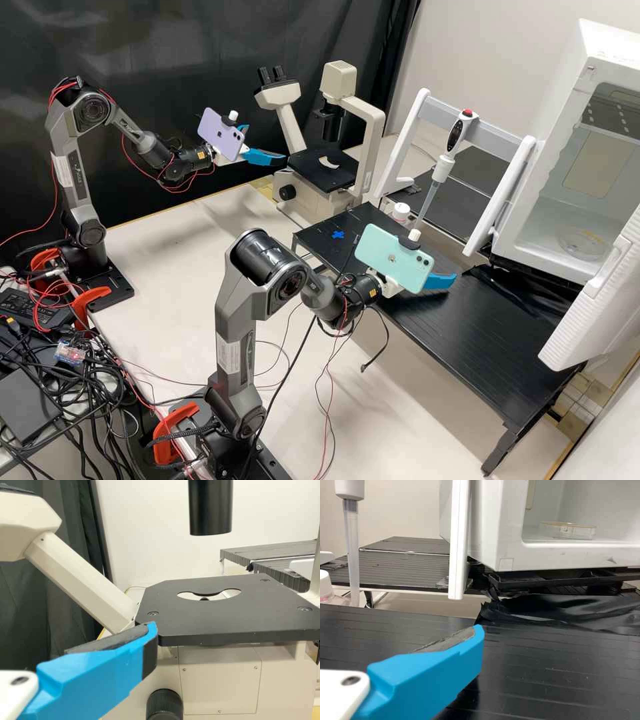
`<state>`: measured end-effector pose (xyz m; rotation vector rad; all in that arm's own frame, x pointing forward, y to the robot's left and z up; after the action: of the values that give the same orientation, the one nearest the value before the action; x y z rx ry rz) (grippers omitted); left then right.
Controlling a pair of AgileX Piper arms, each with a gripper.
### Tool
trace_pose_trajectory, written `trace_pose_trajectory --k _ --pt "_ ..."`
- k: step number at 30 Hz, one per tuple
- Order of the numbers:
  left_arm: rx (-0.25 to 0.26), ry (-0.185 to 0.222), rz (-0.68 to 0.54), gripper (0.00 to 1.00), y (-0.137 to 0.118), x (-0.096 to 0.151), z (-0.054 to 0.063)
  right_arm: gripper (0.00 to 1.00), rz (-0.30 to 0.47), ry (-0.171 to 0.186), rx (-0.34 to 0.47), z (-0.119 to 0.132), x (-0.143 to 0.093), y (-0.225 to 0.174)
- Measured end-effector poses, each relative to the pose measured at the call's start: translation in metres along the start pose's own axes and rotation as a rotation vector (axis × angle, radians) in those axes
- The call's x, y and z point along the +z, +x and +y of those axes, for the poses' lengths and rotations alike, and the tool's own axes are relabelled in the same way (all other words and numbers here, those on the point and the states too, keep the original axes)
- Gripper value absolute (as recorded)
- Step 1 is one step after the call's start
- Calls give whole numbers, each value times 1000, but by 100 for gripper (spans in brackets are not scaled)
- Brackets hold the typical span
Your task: Move the petri dish to the microscope
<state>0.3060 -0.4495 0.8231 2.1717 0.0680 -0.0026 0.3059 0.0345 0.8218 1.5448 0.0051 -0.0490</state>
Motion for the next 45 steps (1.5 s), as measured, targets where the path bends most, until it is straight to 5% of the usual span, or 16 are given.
trace_pose_trajectory --k 13,17,27,45 --pt "0 0 0 100 0 0 0 100 -24 -2 11 4 8 -2" --pt "0 0 0 100 0 0 0 100 -45 27 23 12 18 -6" --pt "0 0 0 100 0 0 0 100 -54 113 140 56 45 -17" --pt "0 0 0 100 0 0 0 100 -161 116 267 131 78 62"
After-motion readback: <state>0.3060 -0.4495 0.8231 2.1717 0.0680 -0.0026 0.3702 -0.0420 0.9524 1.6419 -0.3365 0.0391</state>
